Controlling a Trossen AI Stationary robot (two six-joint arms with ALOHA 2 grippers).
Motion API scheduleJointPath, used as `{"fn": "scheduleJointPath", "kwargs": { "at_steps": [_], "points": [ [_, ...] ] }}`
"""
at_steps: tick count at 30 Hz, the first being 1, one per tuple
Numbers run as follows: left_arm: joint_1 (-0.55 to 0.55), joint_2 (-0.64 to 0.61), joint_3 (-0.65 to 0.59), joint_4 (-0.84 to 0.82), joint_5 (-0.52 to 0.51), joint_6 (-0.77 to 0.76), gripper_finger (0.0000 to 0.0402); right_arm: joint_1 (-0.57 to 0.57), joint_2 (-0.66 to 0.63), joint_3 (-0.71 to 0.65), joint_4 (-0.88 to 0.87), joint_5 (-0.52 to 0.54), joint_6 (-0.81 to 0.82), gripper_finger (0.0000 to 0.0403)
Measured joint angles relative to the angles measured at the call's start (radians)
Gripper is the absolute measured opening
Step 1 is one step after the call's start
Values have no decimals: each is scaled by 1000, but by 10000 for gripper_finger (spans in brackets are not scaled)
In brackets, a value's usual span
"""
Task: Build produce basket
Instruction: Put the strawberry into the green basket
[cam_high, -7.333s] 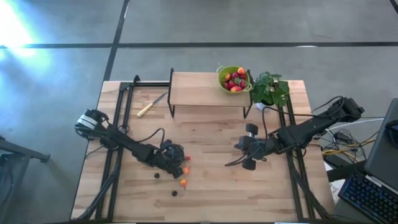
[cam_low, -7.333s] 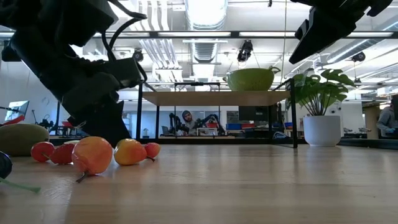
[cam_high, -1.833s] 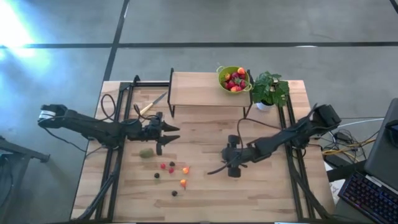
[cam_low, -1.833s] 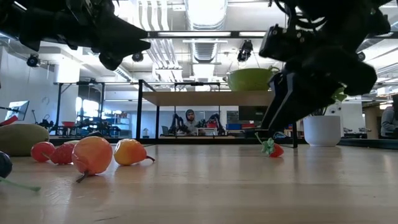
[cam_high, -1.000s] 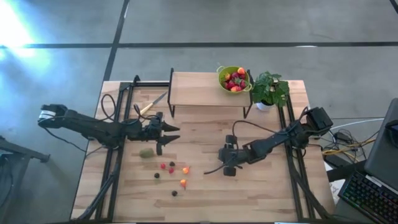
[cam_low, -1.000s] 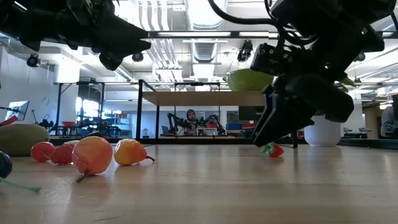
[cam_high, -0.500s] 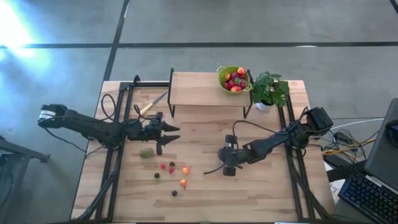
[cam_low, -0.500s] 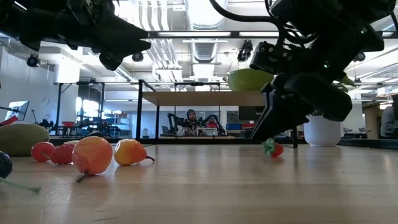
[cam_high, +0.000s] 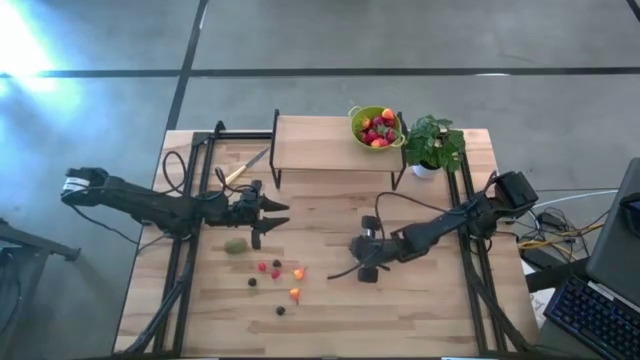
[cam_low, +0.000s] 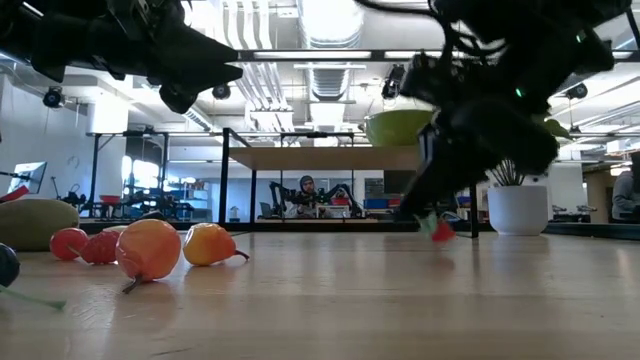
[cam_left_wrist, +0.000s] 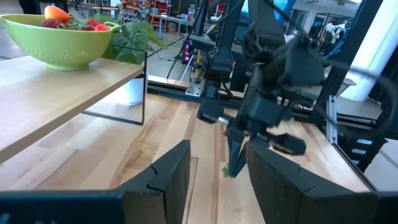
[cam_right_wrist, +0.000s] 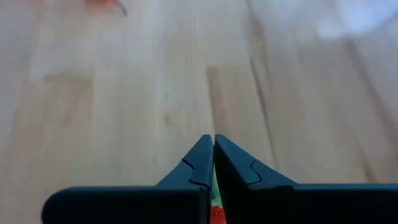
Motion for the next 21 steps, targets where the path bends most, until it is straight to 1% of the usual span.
{"fn": "scheduleJointPath", "kwargs": {
  "at_steps": [4,10,17,21],
  "points": [
    [0,0,0,0,0,-5,163,-13,-64,35,-52,0,-40,9],
    [0,5,1,3,0,-5,163,-55,-198,101,-191,0,-110,9],
    [0,6,1,8,0,-7,163,-188,-346,217,-410,0,-135,9],
    [0,6,1,11,0,-8,163,-281,-410,280,-473,1,-169,8]
  ]
}}
